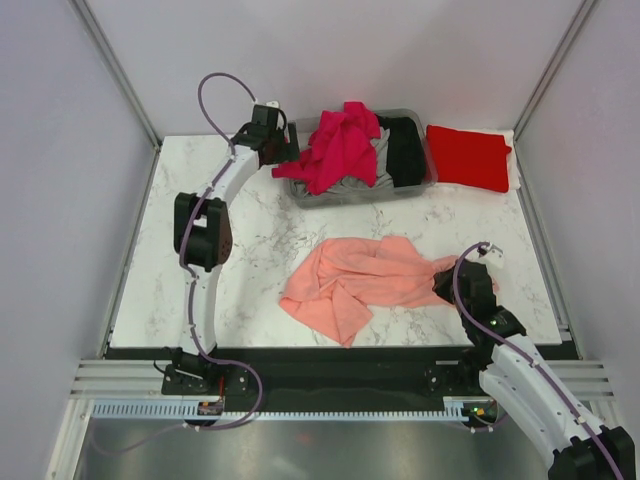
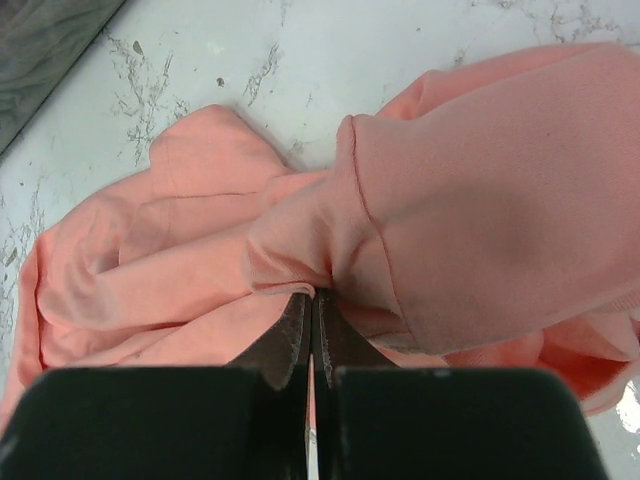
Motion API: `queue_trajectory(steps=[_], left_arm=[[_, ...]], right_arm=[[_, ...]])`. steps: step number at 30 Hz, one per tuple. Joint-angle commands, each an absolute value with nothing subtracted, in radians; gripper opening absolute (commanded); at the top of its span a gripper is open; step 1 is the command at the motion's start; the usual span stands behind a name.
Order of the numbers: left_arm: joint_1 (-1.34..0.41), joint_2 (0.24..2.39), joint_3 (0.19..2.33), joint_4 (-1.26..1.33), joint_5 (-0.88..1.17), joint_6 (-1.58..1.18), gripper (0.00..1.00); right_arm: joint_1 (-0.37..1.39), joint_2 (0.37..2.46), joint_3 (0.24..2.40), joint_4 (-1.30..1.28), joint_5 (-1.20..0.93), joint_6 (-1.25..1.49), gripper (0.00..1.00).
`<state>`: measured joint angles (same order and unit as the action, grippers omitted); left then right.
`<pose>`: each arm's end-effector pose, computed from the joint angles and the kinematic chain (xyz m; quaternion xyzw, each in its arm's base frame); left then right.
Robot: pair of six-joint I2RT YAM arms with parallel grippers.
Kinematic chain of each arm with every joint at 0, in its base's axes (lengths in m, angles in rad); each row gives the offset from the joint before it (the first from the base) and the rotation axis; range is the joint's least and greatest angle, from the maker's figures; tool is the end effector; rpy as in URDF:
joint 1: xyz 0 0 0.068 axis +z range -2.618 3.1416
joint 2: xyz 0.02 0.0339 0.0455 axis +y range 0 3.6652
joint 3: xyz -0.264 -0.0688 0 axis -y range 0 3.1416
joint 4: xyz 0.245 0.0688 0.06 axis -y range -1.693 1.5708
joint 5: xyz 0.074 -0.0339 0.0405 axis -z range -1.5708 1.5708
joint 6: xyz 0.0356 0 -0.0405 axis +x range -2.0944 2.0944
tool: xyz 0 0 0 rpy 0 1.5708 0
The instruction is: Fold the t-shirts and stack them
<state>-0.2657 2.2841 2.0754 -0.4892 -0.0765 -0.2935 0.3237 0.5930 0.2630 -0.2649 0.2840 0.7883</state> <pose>0.5109 -0.1362 0.2507 -0.0288 0.9053 -0.0833 0.4156 0.1377 0.0357 0.1778 0.2659 0.8356 0.1388 0.4602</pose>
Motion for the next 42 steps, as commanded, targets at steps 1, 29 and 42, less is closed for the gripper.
queue_trajectory(steps=[1, 29, 42], left_arm=[[-0.261, 2.347, 2.154, -0.558, -0.069, -0.271, 0.91], [0.423, 1.528, 1.18, -0.526, -0.014, -0.771, 0.02], [0.522, 1.469, 0.943, -0.185, 0.067, -1.435, 0.02]], right_arm=[[0.328, 0.597, 0.265, -0.23, 0.272, 0.779, 0.0], [0.328, 0.568, 0.258, -0.233, 0.261, 0.772, 0.0], [0.33, 0.529, 0.25, -0.241, 0.252, 0.767, 0.01]])
